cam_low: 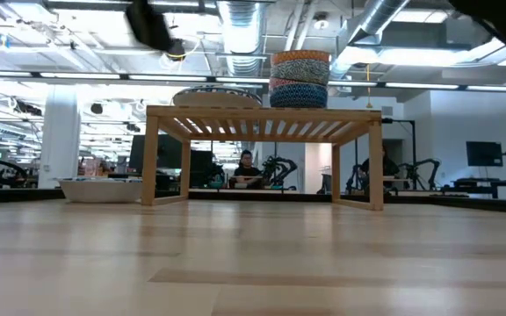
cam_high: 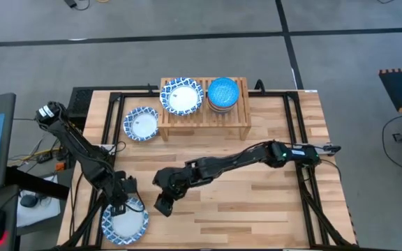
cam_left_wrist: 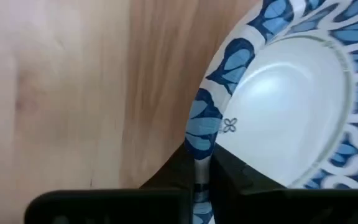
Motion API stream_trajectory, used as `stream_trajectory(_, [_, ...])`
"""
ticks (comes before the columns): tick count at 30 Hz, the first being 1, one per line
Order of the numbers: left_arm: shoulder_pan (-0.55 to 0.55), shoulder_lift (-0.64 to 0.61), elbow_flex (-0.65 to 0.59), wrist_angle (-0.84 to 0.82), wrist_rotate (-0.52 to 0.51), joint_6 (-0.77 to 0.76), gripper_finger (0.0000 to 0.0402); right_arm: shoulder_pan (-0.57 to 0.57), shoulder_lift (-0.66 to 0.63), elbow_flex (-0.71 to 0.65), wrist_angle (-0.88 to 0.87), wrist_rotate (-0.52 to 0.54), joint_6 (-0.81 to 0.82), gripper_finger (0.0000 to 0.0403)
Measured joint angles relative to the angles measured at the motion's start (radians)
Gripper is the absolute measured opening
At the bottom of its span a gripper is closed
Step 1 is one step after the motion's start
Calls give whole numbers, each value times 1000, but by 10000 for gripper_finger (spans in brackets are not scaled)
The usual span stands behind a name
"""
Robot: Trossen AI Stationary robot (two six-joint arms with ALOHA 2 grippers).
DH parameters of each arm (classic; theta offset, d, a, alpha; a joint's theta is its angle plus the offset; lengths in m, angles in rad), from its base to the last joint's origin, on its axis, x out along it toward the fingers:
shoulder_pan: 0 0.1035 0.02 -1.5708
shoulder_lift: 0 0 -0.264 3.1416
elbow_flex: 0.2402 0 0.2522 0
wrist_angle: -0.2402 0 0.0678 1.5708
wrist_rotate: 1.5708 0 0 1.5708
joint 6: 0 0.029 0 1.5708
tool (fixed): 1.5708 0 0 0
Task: Place and stack bowls onto a shelf
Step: Stack the bottom white patterned bowl on top of the white patterned bowl on the shelf
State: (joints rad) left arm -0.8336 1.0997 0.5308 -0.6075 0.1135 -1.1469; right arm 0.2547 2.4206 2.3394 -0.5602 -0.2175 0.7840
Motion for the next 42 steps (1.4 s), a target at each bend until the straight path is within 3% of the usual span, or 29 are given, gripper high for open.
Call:
stream_trajectory(3, [12,-61,3,-9,-85,-67,4,-13,-78,1,-86,52,-56,122])
stream_trajectory(8, [47,-207,93,-48,-325,-86,2,-40,-238,2,-293,177,-158,116])
stream_trajectory(14, [120,-390,273,-86,-755,40,2,-84,-411,2,-500,334,-234,116])
stream_trajectory(19, [239,-472,391,-93,-1131,180,2,-124,-524,3,-594,455,-247,116])
stream_trajectory(23, [392,-488,431,-91,-1272,226,2,-149,-566,3,-618,490,-265,116])
stream_trajectory(26, [527,-481,438,-76,-1268,228,2,-165,-574,3,-618,490,-278,116])
stream_trajectory(31, [771,-435,438,66,-1116,325,2,-183,-576,2,-649,482,-302,116])
stream_trajectory(37, [1060,-310,439,189,-837,384,2,-197,-588,1,-670,474,-322,116])
stream_trajectory(42, [1266,-179,439,237,-532,377,2,-200,-623,2,-720,474,-322,116])
